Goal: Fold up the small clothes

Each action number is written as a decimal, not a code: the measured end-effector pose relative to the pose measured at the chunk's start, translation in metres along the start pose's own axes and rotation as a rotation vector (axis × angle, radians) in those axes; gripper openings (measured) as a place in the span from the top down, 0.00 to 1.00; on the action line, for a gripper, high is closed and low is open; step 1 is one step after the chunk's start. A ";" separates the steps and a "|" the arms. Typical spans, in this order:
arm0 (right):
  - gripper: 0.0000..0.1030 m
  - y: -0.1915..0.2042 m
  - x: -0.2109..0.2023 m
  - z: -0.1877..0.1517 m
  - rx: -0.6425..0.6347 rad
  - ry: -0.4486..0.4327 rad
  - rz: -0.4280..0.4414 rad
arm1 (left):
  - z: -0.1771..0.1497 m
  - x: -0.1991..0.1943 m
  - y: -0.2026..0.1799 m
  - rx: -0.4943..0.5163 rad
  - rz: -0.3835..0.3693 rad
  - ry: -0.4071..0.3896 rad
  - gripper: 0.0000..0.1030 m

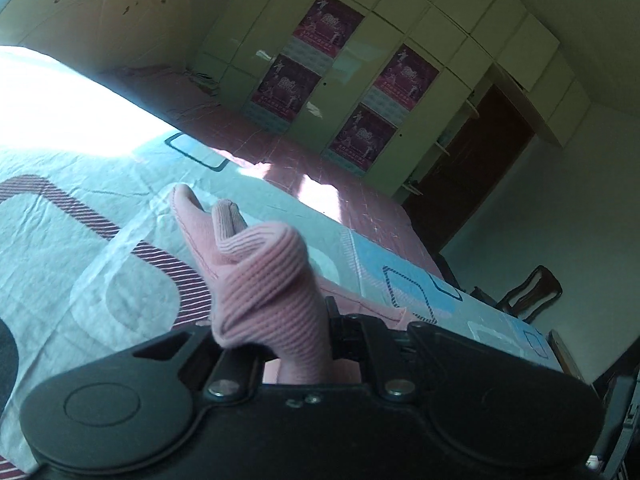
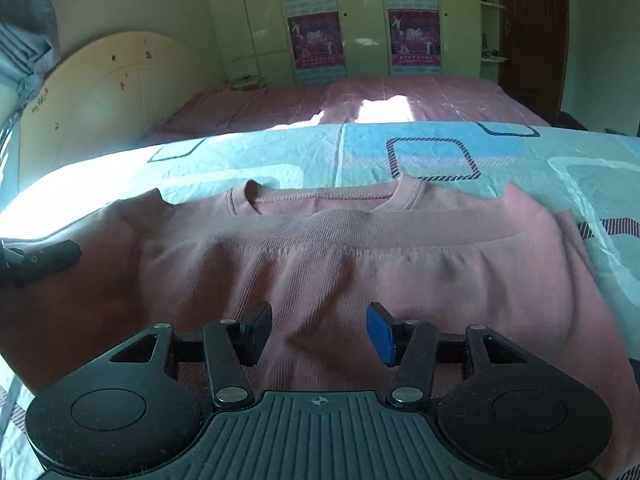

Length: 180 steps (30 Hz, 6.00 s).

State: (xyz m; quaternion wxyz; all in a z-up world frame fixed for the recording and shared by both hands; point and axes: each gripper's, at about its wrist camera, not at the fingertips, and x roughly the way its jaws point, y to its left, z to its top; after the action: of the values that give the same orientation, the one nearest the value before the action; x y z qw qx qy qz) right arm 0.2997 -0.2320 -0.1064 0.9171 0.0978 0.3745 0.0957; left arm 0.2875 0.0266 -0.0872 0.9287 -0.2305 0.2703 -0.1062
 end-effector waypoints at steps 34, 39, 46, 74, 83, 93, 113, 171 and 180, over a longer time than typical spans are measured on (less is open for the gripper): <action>0.75 -0.145 -0.040 -0.007 0.193 0.064 0.130 | -0.081 0.039 -0.104 0.381 0.072 0.171 0.35; 0.75 -0.133 -0.032 0.001 0.124 0.062 0.151 | -0.080 0.045 -0.092 0.315 0.068 0.192 0.35; 0.74 -0.130 0.000 0.003 0.090 0.059 0.135 | -0.076 0.049 -0.088 0.290 0.060 0.183 0.34; 0.87 -0.194 -0.087 -0.026 0.207 0.047 0.054 | -0.091 0.090 -0.106 0.295 0.000 0.266 0.30; 0.88 -0.170 -0.095 -0.050 0.060 0.070 -0.127 | -0.096 0.093 -0.109 0.275 -0.006 0.287 0.31; 0.74 -0.173 -0.093 0.003 0.063 -0.012 -0.065 | -0.050 0.091 -0.120 0.282 -0.016 0.210 0.33; 0.88 -0.184 0.018 0.037 0.082 -0.033 -0.223 | -0.046 0.165 -0.101 0.210 0.087 0.204 0.39; 0.87 -0.146 -0.090 -0.052 -0.128 0.045 -0.120 | -0.110 0.061 -0.132 0.380 0.133 0.291 0.38; 0.87 -0.164 -0.086 -0.064 -0.093 0.111 -0.078 | -0.114 0.063 -0.130 0.385 0.128 0.305 0.35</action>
State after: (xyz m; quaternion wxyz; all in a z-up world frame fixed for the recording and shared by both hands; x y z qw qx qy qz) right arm 0.2112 -0.4040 -0.1347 0.9015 0.0349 0.4234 0.0827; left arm 0.2675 -0.1487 -0.1379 0.9088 -0.0128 0.3962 -0.1301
